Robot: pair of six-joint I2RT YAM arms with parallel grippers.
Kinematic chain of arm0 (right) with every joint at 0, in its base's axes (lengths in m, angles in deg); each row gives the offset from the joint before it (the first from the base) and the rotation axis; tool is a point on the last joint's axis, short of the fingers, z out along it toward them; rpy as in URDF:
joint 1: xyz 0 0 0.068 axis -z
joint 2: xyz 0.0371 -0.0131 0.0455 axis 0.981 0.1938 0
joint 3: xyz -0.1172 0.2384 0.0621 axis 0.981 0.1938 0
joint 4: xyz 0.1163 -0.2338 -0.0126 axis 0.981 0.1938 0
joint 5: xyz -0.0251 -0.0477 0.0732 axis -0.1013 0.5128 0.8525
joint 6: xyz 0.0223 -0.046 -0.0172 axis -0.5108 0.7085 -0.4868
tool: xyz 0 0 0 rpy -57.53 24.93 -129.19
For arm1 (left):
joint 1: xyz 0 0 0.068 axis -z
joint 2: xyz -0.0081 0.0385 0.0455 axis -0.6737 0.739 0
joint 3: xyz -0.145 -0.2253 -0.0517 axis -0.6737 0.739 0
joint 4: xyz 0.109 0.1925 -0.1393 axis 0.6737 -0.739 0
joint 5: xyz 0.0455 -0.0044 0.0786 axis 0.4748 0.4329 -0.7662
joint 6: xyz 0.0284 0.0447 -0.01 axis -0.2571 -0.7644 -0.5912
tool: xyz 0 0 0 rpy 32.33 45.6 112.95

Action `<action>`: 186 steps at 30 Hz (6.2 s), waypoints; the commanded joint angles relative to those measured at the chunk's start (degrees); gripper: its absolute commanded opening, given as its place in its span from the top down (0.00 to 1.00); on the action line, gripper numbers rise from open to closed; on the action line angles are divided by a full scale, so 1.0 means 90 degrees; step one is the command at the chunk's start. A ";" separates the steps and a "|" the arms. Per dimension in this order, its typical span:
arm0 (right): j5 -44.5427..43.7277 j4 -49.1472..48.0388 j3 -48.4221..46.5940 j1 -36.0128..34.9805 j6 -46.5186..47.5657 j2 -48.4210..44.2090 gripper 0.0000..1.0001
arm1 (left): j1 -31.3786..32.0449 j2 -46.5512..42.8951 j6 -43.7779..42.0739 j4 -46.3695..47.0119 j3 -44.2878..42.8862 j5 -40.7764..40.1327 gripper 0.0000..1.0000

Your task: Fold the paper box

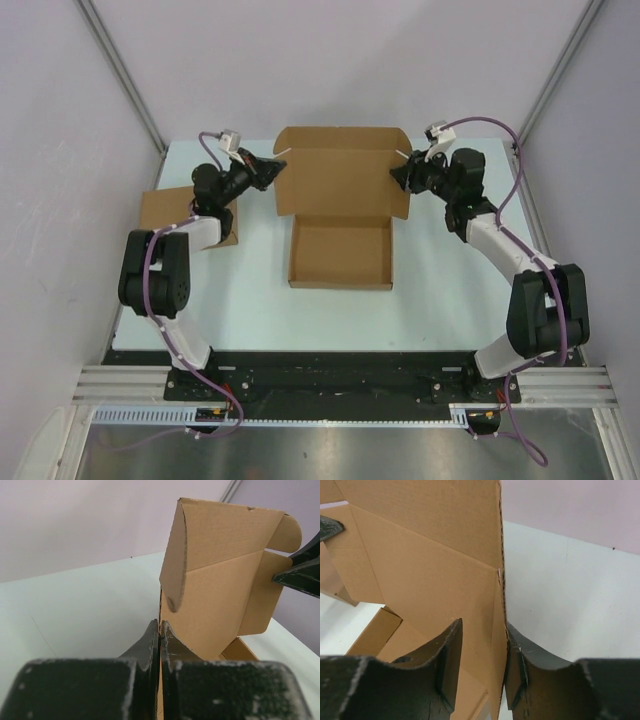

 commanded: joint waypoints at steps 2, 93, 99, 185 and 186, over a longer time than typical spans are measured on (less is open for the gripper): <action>-0.0260 -0.0143 -0.0094 -0.0047 0.0008 -0.0425 0.61 | 0.0046 -0.0470 -0.0362 -0.0096 0.0024 -0.0078 1.00; 0.0230 -0.1336 -0.0387 0.0101 -0.0638 0.0904 0.94 | 0.0124 -0.0557 -0.0831 -0.0867 -0.0025 -0.0282 1.00; -0.1009 -0.0758 -0.0163 -0.0398 -0.0276 0.0493 0.99 | 0.0388 -0.1016 -0.0996 -0.1189 0.0082 -0.0663 1.00; -1.1255 0.2798 0.3227 -0.8676 -0.0730 -0.5659 0.16 | 0.5720 -0.4865 0.0273 -0.2537 0.5190 -1.0088 0.82; -1.1363 0.2168 0.3236 -0.8815 -0.0405 -0.5708 0.16 | 0.5739 -0.4855 0.0282 -0.2547 0.5199 -1.0107 0.82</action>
